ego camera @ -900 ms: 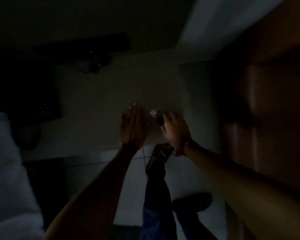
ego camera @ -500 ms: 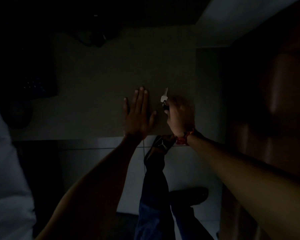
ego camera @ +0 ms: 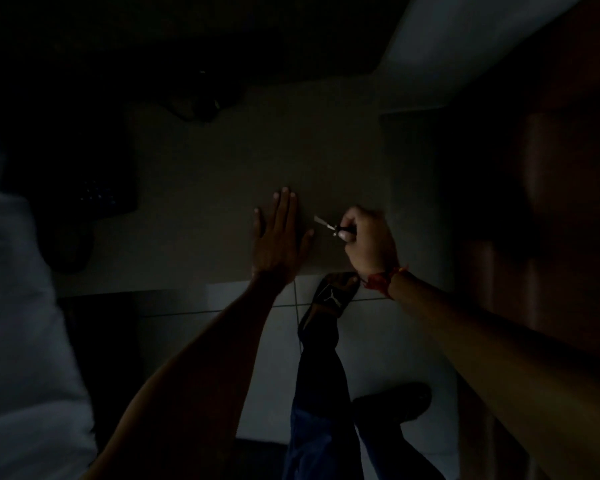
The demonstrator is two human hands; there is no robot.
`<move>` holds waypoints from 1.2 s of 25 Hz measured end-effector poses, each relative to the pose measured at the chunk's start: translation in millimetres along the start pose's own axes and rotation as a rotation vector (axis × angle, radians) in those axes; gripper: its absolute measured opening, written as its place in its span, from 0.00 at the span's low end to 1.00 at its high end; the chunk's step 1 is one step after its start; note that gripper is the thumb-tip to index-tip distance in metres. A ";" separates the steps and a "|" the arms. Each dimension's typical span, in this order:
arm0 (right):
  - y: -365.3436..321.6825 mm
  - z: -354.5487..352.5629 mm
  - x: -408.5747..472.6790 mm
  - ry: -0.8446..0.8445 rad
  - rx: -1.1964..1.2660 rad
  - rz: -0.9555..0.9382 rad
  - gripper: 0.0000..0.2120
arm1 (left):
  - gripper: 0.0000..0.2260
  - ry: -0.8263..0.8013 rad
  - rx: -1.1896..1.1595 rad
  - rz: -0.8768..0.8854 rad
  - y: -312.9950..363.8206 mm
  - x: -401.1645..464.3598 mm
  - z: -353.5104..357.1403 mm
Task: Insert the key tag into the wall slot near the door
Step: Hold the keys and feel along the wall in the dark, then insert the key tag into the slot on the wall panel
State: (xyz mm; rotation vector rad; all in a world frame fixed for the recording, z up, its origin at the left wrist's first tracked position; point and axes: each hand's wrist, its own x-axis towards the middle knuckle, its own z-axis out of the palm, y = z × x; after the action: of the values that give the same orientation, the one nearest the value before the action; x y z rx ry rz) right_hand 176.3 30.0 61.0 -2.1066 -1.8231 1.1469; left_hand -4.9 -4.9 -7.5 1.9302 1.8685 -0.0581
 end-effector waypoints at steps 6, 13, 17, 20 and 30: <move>-29.1 -100.2 -17.1 0.129 0.158 -0.034 0.12 | 0.29 0.082 0.036 0.155 43.9 14.2 -91.3; -77.4 -308.4 -49.3 0.468 0.240 -0.086 0.13 | 0.29 0.304 -0.018 0.453 196.4 70.3 -279.5; -101.7 -456.2 -104.1 0.657 0.216 -0.080 0.08 | 0.31 0.380 -0.021 0.632 317.9 80.9 -405.4; -112.4 -561.7 -163.7 0.890 0.227 -0.159 0.05 | 0.31 0.456 -0.012 0.802 411.6 61.0 -488.2; -78.7 -780.9 -447.3 1.329 0.133 -0.090 0.08 | 0.32 0.712 -0.067 1.345 705.3 -118.2 -646.7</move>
State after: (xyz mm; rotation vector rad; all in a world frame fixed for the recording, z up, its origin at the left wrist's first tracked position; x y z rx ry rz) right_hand 596.5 -60.0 855.6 -1.8341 -1.0721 -0.2375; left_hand 482.7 120.4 814.8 2.9280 0.4374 1.1732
